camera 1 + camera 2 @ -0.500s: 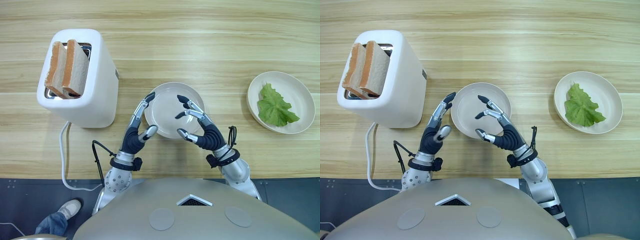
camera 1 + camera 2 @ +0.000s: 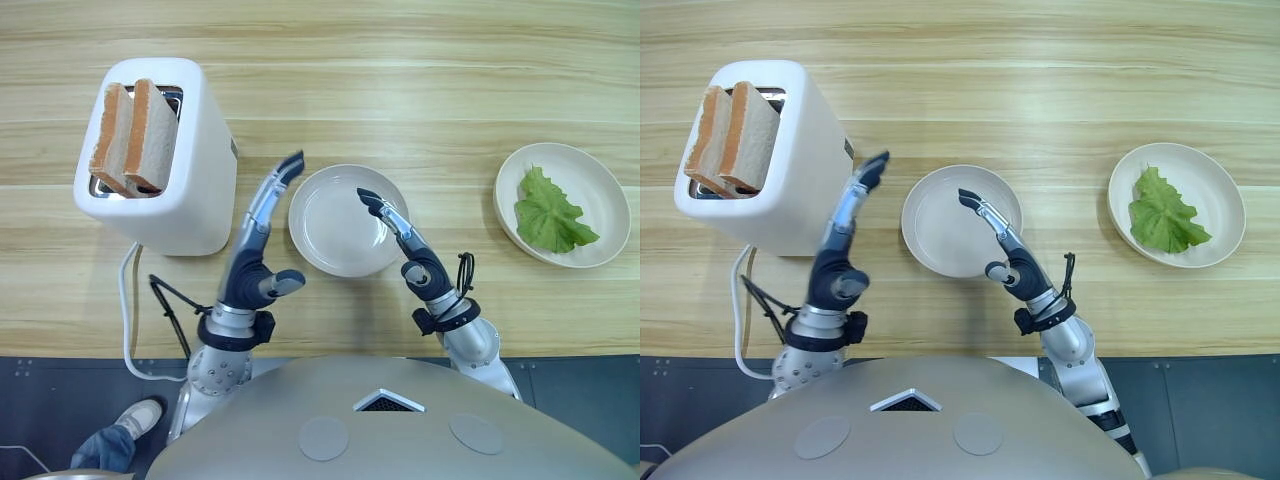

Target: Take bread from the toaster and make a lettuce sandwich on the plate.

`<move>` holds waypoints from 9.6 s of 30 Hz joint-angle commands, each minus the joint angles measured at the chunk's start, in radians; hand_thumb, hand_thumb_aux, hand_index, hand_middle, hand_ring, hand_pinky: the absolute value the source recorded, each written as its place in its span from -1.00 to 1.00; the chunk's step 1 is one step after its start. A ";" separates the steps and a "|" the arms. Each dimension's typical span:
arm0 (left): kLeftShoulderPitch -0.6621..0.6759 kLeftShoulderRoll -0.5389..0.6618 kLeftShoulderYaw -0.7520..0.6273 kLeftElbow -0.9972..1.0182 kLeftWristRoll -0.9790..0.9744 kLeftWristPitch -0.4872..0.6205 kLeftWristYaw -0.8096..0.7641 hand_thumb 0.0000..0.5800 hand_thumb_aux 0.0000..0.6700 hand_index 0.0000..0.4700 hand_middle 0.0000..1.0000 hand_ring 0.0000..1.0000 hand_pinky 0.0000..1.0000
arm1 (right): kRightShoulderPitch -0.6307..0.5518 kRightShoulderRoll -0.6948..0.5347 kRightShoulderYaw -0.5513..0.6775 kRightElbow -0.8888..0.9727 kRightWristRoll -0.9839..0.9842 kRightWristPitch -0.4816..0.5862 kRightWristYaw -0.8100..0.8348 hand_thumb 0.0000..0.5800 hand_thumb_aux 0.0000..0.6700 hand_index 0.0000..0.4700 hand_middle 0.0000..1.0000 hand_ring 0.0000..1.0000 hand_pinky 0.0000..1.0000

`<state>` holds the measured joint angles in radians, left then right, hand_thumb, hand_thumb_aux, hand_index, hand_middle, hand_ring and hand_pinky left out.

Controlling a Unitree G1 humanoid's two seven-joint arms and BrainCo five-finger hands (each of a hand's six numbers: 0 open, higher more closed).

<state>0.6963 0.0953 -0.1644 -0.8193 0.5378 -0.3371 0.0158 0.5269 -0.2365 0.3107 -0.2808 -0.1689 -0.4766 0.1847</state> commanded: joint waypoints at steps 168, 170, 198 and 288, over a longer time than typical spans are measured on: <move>-0.150 -0.014 0.351 0.151 0.578 0.490 0.082 -1.00 -1.00 -1.00 -1.00 -1.00 -1.00 | -0.570 -0.290 0.117 0.239 -0.596 0.084 -0.092 0.96 0.72 0.72 -1.00 -1.00 -1.00; -0.163 -0.013 0.348 0.154 0.576 0.494 0.084 -1.00 -1.00 -1.00 -1.00 -1.00 -1.00 | -0.583 -0.273 0.122 0.271 -0.608 0.084 -0.103 0.75 0.29 0.29 -1.00 -1.00 -1.00; -0.289 0.033 0.301 0.278 0.517 0.515 0.152 1.00 1.00 1.00 -0.50 -0.50 -0.50 | -0.575 -0.298 0.021 0.358 -0.686 0.145 -0.221 -1.00 -1.00 -1.00 -1.00 -1.00 -1.00; -0.517 -0.433 -0.186 0.816 -0.713 0.336 0.278 1.00 1.00 1.00 1.00 1.00 1.00 | -0.268 -0.206 -0.194 -0.062 -0.493 0.062 -0.324 -1.00 -1.00 -1.00 -1.00 -1.00 -1.00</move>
<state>0.1836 -0.0506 -0.3092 -0.0654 -0.1020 0.0207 0.2582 0.2008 -0.4631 0.0320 -0.3050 -0.5982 -0.3533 -0.1294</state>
